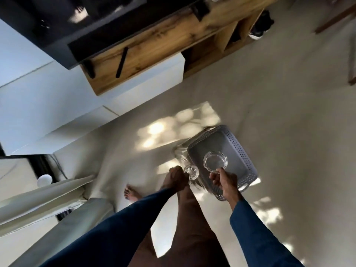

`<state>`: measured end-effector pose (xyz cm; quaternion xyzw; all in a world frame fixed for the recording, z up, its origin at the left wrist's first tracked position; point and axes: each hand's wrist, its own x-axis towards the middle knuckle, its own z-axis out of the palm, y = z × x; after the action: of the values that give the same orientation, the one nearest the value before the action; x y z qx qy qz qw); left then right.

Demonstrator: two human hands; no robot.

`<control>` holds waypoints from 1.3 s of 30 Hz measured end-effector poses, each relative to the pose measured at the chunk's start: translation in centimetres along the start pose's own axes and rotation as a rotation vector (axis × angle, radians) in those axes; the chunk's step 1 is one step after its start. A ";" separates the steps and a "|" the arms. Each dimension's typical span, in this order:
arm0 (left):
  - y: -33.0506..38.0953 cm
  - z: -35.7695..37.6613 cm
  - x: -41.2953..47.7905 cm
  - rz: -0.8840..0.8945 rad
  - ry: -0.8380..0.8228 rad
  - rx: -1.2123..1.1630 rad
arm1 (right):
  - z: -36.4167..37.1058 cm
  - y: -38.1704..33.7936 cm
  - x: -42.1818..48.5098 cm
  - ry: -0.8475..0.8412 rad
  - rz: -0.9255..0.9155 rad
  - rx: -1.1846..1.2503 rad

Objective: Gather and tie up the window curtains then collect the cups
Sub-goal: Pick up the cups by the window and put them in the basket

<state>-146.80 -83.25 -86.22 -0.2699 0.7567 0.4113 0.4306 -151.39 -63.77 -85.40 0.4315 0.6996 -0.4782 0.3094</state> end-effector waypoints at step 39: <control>4.7 4.2 14.4 0.012 0.181 -0.265 | 3.5 0.4 18.5 -0.060 0.114 0.268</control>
<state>-155.57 -78.02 -98.12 -0.3556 0.7333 0.4841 0.3187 -159.03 -61.32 -102.47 0.4935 0.5942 -0.5616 0.2967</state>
